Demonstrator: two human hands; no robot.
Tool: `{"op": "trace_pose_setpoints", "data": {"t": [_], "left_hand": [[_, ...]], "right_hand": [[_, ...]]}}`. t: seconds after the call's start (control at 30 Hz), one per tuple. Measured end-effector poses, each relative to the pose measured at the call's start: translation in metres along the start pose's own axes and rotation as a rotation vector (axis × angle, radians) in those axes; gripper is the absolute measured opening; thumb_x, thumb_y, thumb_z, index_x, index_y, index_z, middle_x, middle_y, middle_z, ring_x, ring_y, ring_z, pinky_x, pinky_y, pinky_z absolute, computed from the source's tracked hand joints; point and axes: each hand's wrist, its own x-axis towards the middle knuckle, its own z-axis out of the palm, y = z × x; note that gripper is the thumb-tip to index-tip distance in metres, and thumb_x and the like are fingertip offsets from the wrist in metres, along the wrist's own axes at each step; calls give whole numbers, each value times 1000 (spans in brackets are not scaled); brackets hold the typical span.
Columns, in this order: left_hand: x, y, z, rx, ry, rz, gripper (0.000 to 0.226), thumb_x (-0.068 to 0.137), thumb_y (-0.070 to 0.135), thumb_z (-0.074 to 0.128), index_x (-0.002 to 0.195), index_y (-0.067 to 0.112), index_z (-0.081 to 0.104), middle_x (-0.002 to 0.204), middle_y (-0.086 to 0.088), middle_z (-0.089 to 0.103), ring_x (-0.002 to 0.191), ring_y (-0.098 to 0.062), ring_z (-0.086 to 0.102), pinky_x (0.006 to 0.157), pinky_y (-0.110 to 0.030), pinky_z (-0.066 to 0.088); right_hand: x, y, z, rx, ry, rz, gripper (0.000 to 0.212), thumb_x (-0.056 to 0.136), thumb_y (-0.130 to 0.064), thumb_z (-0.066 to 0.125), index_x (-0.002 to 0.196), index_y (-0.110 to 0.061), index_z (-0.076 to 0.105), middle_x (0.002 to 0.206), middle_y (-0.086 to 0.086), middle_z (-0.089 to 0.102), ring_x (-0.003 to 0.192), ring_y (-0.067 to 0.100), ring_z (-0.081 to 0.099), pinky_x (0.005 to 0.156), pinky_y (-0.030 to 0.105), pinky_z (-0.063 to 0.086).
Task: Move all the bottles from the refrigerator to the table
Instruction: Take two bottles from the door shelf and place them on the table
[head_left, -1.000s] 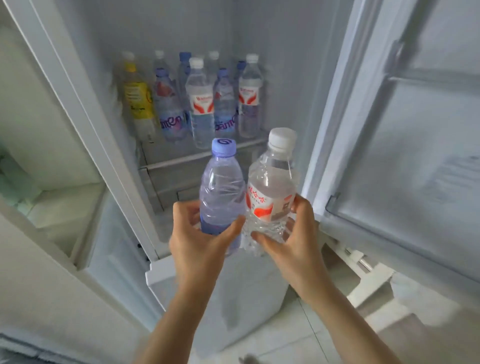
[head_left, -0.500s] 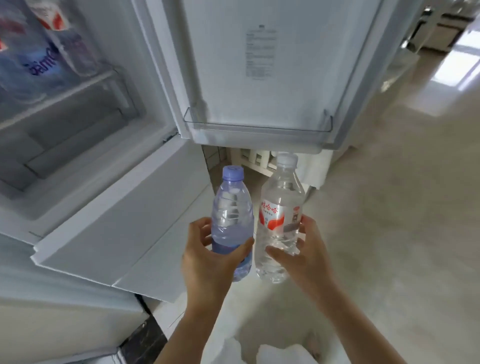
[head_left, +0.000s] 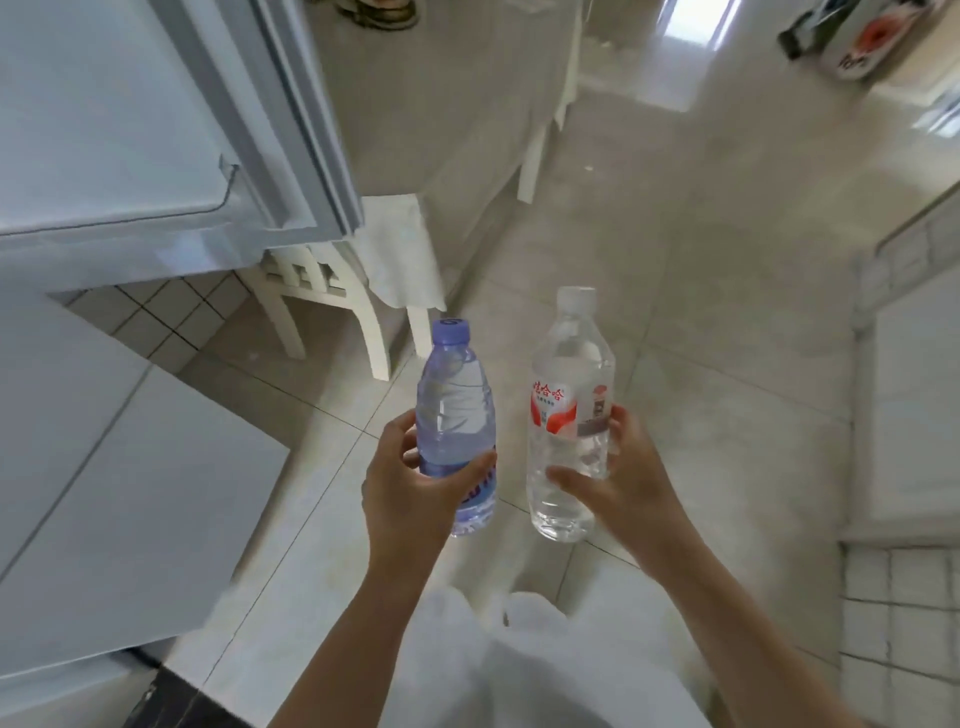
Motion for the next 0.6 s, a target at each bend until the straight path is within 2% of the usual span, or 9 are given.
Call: {"op": "trace_pose_setpoints", "data": {"t": [0.13, 0.27, 0.33, 0.47, 0.6], "left_hand": [[16, 20, 45, 43, -38, -21, 70, 63, 44, 82, 123, 18, 58, 108, 7, 68, 88, -14, 66, 77, -19, 53], [51, 35, 77, 63, -47, -49, 68, 65, 41, 85, 123, 20, 58, 113, 4, 70, 91, -18, 69, 83, -33, 59], [75, 43, 89, 63, -45, -65, 68, 65, 41, 85, 123, 20, 58, 114, 3, 69, 92, -19, 69, 83, -33, 58], [142, 59, 115, 32, -27, -115, 68, 63, 39, 88, 121, 21, 58, 113, 4, 69, 94, -19, 69, 84, -39, 59], [219, 81, 131, 18, -23, -137, 70, 59, 42, 88, 119, 24, 56, 108, 8, 68, 92, -14, 68, 82, -37, 59]], "right_hand": [[29, 7, -40, 49, 10, 53, 74, 66, -8, 84, 127, -15, 44, 119, -2, 60, 111, 20, 59, 99, 48, 48], [74, 4, -58, 68, 19, 76, 74, 67, -6, 83, 129, -16, 43, 117, -4, 61, 108, 18, 61, 98, 47, 49], [101, -4, -62, 82, 4, 78, 75, 68, -5, 83, 130, -14, 42, 117, -3, 61, 106, 15, 61, 97, 44, 51], [173, -26, -64, 74, -23, 74, 75, 68, -7, 83, 130, -15, 41, 118, -3, 60, 108, 16, 60, 96, 44, 52], [250, -60, -63, 51, -28, 45, 78, 67, -8, 84, 131, -16, 41, 121, -2, 59, 110, 16, 59, 97, 43, 51]]}}
